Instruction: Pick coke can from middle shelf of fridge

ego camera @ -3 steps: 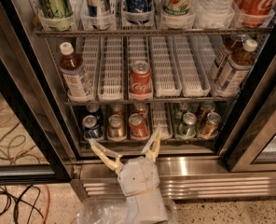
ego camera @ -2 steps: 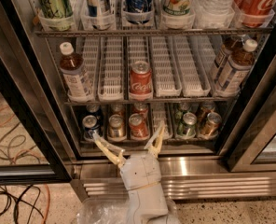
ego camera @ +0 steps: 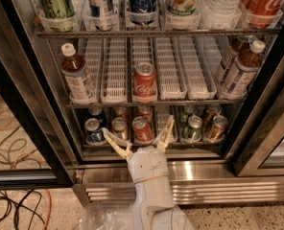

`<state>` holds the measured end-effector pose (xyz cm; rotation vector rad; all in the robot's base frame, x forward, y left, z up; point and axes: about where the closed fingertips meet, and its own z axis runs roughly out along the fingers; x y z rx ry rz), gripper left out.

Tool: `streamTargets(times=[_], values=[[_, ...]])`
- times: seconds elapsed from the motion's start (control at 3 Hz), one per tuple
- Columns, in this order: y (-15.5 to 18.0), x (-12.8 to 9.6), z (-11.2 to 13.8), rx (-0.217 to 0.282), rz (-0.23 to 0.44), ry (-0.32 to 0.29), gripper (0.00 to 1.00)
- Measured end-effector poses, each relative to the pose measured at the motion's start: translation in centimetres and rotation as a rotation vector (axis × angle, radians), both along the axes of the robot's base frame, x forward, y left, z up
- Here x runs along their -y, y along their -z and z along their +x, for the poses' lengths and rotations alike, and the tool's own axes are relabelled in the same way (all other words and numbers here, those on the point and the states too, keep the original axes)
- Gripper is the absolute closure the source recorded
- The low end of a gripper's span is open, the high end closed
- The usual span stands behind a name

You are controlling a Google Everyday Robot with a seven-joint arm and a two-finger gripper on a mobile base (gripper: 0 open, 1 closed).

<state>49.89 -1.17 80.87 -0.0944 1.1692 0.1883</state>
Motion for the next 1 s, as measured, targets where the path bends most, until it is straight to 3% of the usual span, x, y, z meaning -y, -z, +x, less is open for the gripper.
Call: streamTargets(times=[0.33, 0.67, 1.0], values=[[0.80, -0.50, 0.46, 0.009, -0.148, 0.045, 0.00], [0.80, -0.50, 0.46, 0.009, -0.148, 0.045, 0.00], [0.28, -0.81, 0.20, 0.009, -0.073, 0.035, 0.00]])
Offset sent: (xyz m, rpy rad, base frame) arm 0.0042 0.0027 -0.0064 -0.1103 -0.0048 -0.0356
